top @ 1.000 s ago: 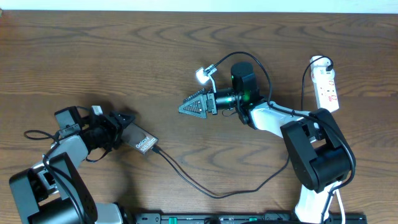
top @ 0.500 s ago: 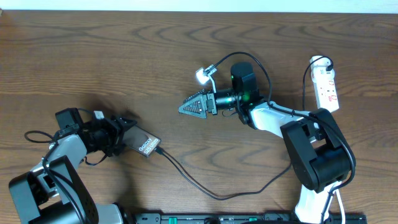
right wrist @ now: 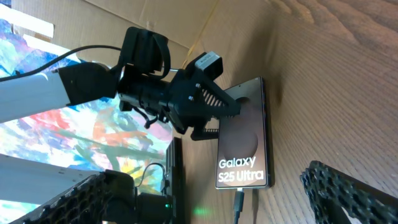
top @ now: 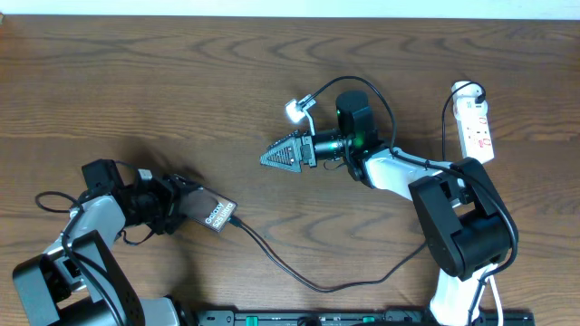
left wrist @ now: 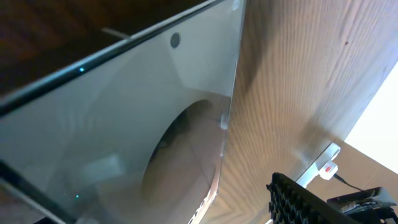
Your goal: Plug charger to phone and switch on socket
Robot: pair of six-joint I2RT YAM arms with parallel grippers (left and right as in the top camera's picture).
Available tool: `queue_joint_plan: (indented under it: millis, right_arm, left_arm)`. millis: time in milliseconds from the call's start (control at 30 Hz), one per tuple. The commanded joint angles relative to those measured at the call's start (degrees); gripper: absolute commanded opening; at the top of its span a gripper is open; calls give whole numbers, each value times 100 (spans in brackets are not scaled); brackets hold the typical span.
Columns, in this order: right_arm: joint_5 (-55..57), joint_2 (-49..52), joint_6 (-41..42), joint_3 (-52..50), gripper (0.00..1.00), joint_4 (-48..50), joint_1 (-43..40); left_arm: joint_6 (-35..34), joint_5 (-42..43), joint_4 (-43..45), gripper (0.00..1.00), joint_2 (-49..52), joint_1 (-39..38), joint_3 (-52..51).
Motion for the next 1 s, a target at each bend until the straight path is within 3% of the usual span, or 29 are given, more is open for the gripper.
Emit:
queue_joint_plan:
  millis: [0, 133, 967]
  right_arm:
    - [7, -42, -116, 83, 99, -4, 24]
    - [9, -42, -116, 81, 99, -7, 24]
    - [173, -42, -332, 81, 99, -223, 24]
  left_arm:
    - [109, -2052, -273, 73, 437, 9, -459]
    - [107, -2603, -551, 73, 437, 9, -461]
    - [-24, -3182, -1198, 74, 308, 9, -459]
